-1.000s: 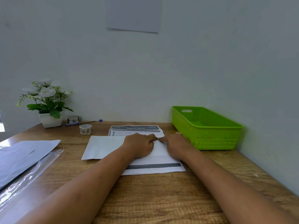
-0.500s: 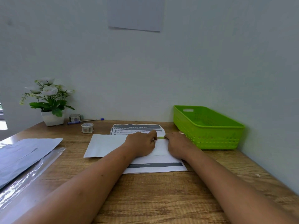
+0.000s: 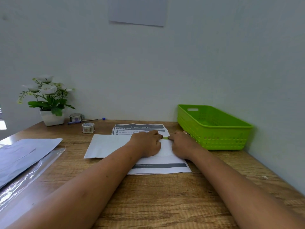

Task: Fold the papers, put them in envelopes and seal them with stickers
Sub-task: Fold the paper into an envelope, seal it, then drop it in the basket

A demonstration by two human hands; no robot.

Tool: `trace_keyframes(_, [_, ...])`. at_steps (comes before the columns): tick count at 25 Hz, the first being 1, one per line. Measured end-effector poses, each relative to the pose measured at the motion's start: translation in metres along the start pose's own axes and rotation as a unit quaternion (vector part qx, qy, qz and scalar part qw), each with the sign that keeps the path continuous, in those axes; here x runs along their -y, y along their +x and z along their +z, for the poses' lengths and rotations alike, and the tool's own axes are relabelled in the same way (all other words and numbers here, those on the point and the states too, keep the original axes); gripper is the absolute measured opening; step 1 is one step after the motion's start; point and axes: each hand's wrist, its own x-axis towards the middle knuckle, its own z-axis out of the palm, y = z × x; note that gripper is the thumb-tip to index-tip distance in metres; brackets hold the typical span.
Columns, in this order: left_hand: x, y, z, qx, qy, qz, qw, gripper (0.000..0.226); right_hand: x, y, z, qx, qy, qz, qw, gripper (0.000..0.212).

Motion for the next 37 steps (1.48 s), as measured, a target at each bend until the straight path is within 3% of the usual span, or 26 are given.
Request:
trace_keyframes(11, [0.013,-0.009,-0.005,0.007,-0.009,-0.033,0.999,0.060,0.004,-0.011,-0.006,-0.061,0.012,-0.020,0.998,0.031])
trace_keyframes(19, [0.095,-0.033,-0.012,-0.008,0.040,-0.168,0.985,0.081,0.007,-0.019,-0.005,-0.104,0.015,-0.005,0.994,0.022])
trace_keyframes(26, [0.094,-0.030,-0.015,-0.035,0.036,-0.153,0.987,0.047,0.010,-0.024,-0.013,-0.109,0.091,0.030,0.989,0.030])
trace_keyframes(29, [0.094,-0.033,-0.029,-0.037,-0.072,-0.134,0.988,0.029,0.013,-0.025,-0.018,-0.111,0.109,0.033,0.987,0.026])
trace_keyframes(31, [0.094,-0.037,-0.041,-0.106,-0.195,-0.139,0.965,0.020,0.015,-0.024,-0.024,-0.142,0.127,0.019,0.982,0.026])
trace_keyframes(34, [0.086,-0.037,-0.053,-0.235,-0.335,-0.154,0.899,0.020,0.019,-0.026,-0.036,-0.202,0.232,-0.001,0.952,0.032])
trace_keyframes(37, [0.063,-0.025,-0.060,-0.306,-0.480,-0.175,0.804,0.021,0.028,-0.030,-0.045,-0.142,0.422,0.041,0.894,0.042])
